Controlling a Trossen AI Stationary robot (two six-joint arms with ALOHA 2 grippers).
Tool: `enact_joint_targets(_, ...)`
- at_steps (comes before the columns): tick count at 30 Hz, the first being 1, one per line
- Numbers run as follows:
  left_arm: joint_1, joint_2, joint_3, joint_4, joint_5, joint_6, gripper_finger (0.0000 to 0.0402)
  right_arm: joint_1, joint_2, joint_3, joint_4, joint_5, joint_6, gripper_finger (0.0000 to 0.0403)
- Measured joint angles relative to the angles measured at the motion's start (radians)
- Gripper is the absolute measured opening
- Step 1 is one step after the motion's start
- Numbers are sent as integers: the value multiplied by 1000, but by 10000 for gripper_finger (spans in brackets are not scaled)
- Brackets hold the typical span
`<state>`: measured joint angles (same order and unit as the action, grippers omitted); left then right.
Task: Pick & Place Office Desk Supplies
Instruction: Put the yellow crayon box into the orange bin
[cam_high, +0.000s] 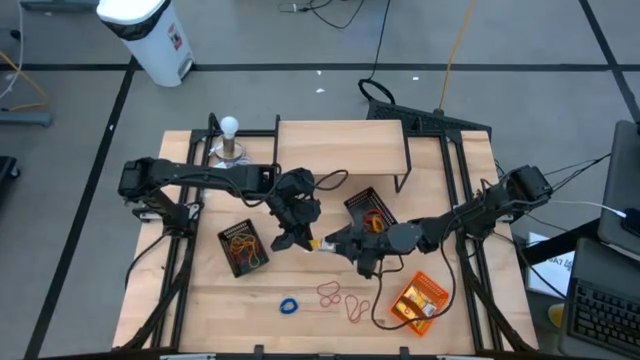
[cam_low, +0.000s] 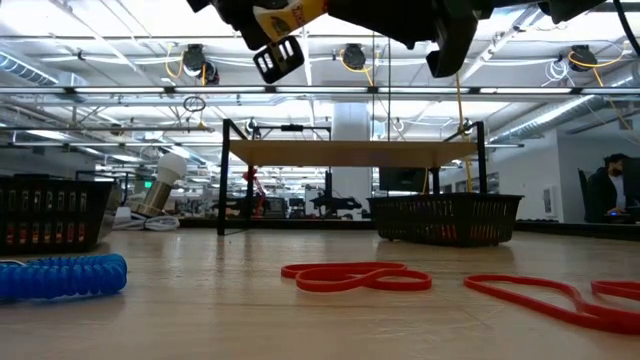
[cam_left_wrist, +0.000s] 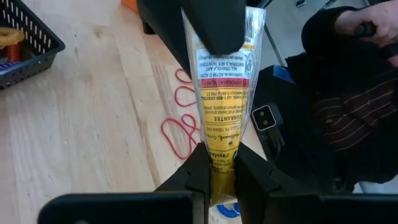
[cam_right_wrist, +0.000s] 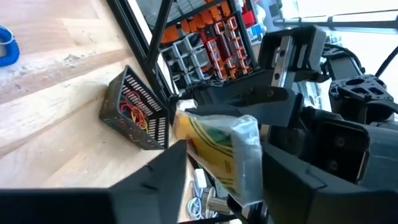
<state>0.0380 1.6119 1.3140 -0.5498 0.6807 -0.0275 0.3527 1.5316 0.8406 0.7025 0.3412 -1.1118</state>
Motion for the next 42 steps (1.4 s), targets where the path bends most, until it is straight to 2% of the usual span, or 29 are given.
enact_joint_targets(6, -1, 1, 0, -6, 4, 0, 48, 0, 0, 0, -7, -1, -1, 72)
enact_joint_targets(10, -2, 1, 0, -9, 9, -2, 42, 2, 1, 0, -11, -5, -2, 35)
enact_joint_targets(13, -1, 1, 0, -8, 9, -6, 47, 2, 1, 0, -11, -5, 19, 33)
enact_joint_targets(20, -1, -9, 0, 3, 5, 2, 101, 16, -12, -2, -10, 9, 79, 34)
enact_joint_targets(24, 1, -42, 1, 3, -8, 23, 136, 51, -34, -2, -7, 64, 98, 29)
enact_joint_targets(28, 10, -106, 2, -64, -18, 49, 169, 86, -68, -2, -47, 110, 177, 31)
enact_joint_targets(31, 7, -167, 0, -170, -112, 98, 180, 120, -107, 0, -115, 140, 261, 30)
enact_joint_targets(35, -17, -253, -34, -230, -274, 138, 168, 184, -166, 0, -256, 230, 355, 27)
enact_joint_targets(42, -36, -413, -208, -130, -357, 132, 93, 316, -288, 0, -505, 447, 589, 28)
